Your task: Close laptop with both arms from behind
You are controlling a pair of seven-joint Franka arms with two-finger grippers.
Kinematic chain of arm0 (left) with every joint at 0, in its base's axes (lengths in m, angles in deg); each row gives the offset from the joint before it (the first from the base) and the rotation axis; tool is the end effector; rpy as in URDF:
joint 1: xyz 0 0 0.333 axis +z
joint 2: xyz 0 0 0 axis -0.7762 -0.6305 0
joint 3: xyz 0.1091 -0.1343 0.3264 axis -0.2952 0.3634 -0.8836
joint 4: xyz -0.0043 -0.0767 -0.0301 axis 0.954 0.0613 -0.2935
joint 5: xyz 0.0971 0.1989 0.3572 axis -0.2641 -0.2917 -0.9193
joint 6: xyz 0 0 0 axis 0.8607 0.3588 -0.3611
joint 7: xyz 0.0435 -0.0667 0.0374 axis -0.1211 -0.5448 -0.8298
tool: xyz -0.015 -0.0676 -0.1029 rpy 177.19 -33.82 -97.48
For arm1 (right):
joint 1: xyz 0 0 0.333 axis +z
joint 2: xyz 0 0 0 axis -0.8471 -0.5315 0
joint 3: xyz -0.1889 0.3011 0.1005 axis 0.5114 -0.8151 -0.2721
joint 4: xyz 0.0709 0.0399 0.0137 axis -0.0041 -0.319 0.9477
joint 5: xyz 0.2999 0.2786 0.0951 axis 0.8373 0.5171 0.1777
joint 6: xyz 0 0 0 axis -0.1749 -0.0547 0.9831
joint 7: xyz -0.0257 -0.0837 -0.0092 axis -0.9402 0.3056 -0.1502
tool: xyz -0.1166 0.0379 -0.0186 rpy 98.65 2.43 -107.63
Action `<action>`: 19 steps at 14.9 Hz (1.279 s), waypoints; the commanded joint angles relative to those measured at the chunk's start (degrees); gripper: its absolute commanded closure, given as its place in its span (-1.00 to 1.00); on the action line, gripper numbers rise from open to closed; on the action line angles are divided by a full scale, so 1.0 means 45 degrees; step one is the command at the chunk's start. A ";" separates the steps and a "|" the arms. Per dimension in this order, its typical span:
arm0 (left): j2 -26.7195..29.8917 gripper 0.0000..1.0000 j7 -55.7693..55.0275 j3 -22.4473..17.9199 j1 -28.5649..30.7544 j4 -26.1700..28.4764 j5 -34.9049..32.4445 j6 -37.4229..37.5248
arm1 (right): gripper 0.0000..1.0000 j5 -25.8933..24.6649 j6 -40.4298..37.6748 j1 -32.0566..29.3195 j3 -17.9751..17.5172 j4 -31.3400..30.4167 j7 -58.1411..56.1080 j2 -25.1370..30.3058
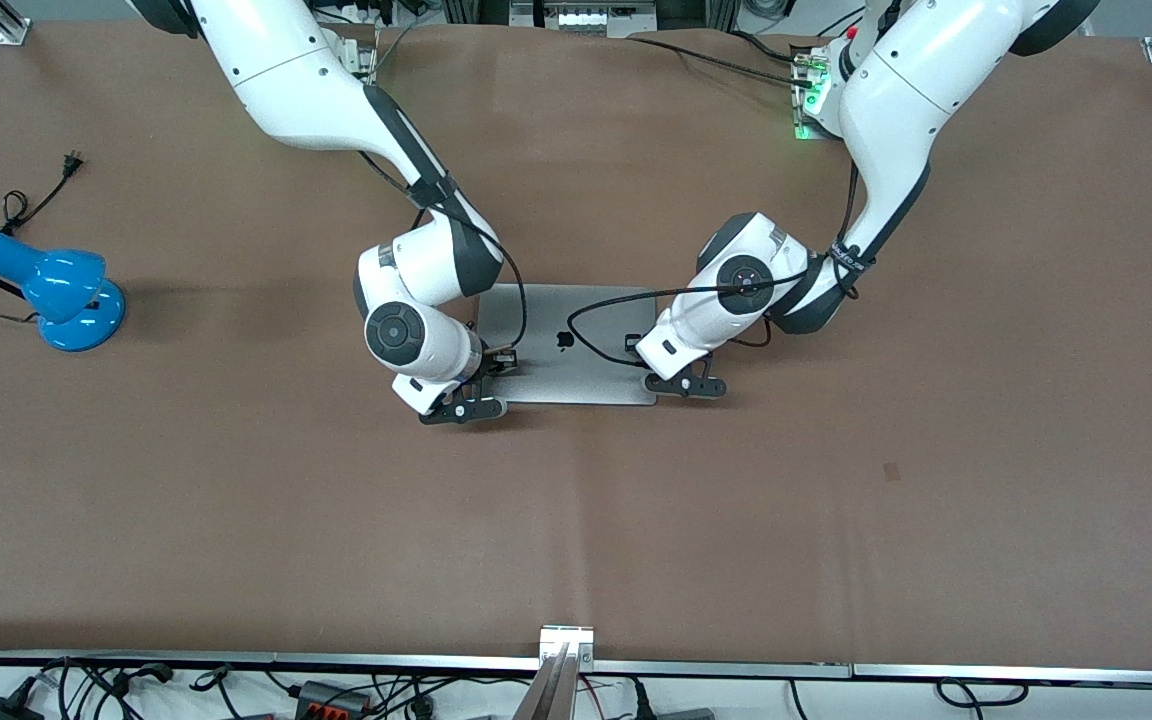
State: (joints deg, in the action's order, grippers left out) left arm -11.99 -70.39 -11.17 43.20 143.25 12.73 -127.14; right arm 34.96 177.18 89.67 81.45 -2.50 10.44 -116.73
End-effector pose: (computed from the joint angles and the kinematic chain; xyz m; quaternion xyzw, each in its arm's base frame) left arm 0.5898 -0.3837 0.1974 0.9921 0.0057 -0.0357 0.1205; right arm 0.6385 0.3914 0.2019 -0.9928 -0.0497 0.0739 0.0805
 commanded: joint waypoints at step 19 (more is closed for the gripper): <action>0.9529 1.00 0.4172 -0.4150 0.0639 -0.0070 0.1739 1.0946 | -1.00 -0.1065 -0.5879 -0.0029 0.4077 0.1290 -0.0880 0.4312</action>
State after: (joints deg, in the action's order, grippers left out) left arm 26.03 -55.40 -27.13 46.45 141.46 19.22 -81.00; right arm 30.59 154.87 89.22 97.79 0.68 7.21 -98.40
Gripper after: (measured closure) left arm 0.991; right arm 0.700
